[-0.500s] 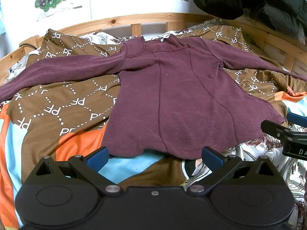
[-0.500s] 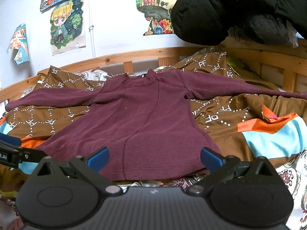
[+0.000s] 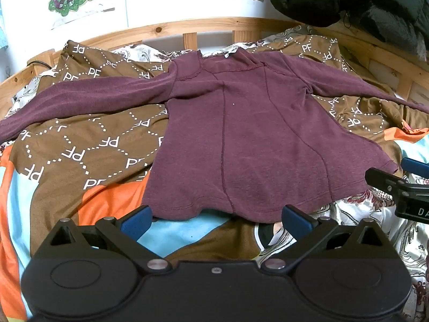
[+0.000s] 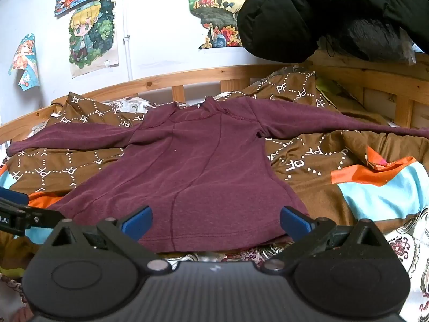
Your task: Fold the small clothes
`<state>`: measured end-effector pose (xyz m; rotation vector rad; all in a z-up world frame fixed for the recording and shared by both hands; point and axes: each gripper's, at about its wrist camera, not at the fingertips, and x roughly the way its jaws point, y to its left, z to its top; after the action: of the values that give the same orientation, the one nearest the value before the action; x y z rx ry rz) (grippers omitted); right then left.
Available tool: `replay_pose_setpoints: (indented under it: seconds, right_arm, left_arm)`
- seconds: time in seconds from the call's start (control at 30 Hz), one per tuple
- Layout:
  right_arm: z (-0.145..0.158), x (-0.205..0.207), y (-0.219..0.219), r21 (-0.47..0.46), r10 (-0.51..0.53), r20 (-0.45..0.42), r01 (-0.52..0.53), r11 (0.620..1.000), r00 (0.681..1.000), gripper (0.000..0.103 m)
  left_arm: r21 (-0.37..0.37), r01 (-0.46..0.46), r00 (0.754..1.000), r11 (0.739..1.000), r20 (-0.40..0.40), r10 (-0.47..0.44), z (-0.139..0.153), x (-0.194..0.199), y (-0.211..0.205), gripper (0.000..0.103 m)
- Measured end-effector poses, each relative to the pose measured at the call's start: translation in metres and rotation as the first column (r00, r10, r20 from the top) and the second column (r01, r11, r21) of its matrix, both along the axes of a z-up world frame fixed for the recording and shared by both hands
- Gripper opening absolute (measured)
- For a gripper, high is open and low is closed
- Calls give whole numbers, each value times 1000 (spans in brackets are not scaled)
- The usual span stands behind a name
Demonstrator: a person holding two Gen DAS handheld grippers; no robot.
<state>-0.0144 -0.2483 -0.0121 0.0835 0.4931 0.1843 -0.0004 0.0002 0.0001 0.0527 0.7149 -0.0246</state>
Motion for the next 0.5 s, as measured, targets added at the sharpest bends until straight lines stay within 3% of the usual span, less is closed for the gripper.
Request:
replay_pose_setpoints:
  seconds: [0.5]
  right_arm:
    - [1, 1, -2, 2, -6, -1, 6, 1000, 1000, 103]
  left_arm:
    - [3, -6, 1000, 1000, -12, 6, -1, 2, 0, 102]
